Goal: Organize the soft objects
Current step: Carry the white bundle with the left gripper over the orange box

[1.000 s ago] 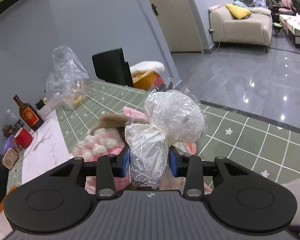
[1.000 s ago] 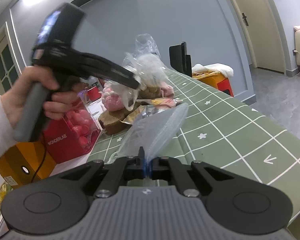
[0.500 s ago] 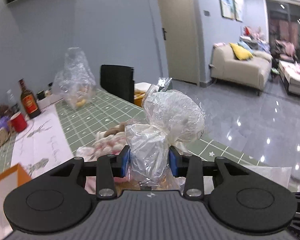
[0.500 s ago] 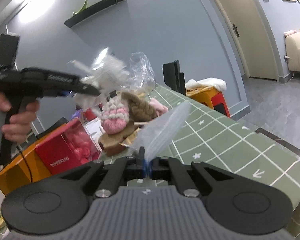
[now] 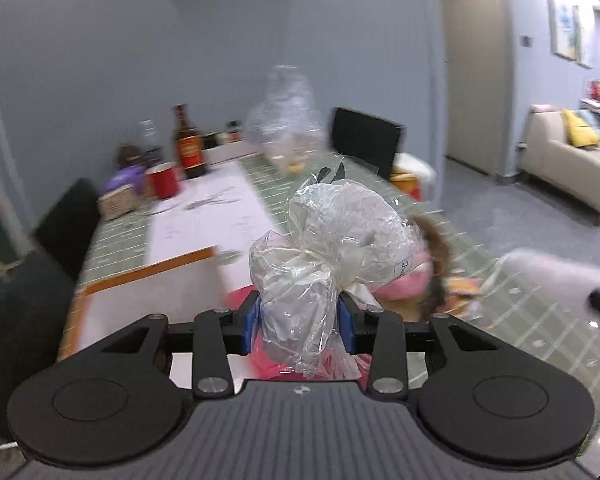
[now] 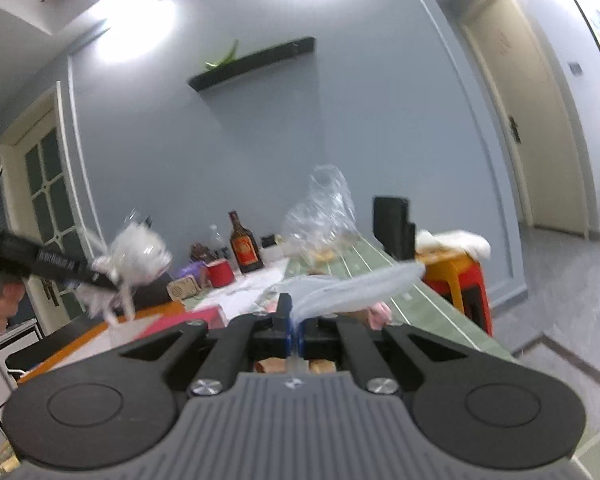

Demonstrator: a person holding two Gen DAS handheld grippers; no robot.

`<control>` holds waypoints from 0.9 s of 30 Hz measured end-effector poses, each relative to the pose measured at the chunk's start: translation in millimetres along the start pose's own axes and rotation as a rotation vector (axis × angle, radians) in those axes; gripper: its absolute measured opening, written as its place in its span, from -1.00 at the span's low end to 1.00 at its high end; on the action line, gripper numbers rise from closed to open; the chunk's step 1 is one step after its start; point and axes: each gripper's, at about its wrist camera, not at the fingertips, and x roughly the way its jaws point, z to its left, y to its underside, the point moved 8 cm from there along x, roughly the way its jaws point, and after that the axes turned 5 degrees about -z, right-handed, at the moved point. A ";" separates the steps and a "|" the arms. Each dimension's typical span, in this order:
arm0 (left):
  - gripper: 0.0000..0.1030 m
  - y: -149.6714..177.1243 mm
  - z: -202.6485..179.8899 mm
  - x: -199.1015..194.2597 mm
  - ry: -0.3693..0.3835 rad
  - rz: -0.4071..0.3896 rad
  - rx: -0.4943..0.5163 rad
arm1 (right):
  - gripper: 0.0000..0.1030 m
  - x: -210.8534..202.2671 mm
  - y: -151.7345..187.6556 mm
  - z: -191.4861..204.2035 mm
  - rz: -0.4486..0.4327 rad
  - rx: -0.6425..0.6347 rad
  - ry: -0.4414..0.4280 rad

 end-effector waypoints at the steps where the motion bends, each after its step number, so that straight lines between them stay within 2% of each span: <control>1: -0.14 2.7 11.5 -3.5 -0.012 0.006 -0.020 | -1.00 2.3 -4.7 7.9 -0.005 -0.008 -0.021; 6: -0.14 24.6 56.8 -30.8 -0.035 0.012 -0.111 | -1.00 15.8 -24.3 59.1 -0.015 -0.069 -0.124; 9: -0.14 34.8 79.0 -49.3 -0.049 0.008 -0.154 | -1.00 23.8 -31.0 98.1 -0.015 -0.104 -0.220; 13: -0.14 46.6 106.0 -78.4 -0.081 -0.012 -0.200 | -1.00 38.7 -27.2 147.4 0.014 -0.145 -0.327; 16: -0.14 54.5 121.6 -104.0 -0.075 -0.029 -0.244 | -1.00 47.3 -21.5 178.8 0.042 -0.171 -0.405; 18: -0.14 59.1 130.2 -121.4 -0.085 -0.052 -0.256 | -1.00 54.0 -18.4 197.2 0.073 -0.164 -0.478; 21: -0.14 66.0 145.0 -142.1 -0.151 -0.077 -0.258 | -1.00 66.9 -12.4 223.2 0.131 -0.185 -0.561; 27: -0.14 83.1 168.2 -152.2 -0.215 -0.072 -0.274 | -1.00 108.0 30.4 275.2 0.303 -0.315 -0.661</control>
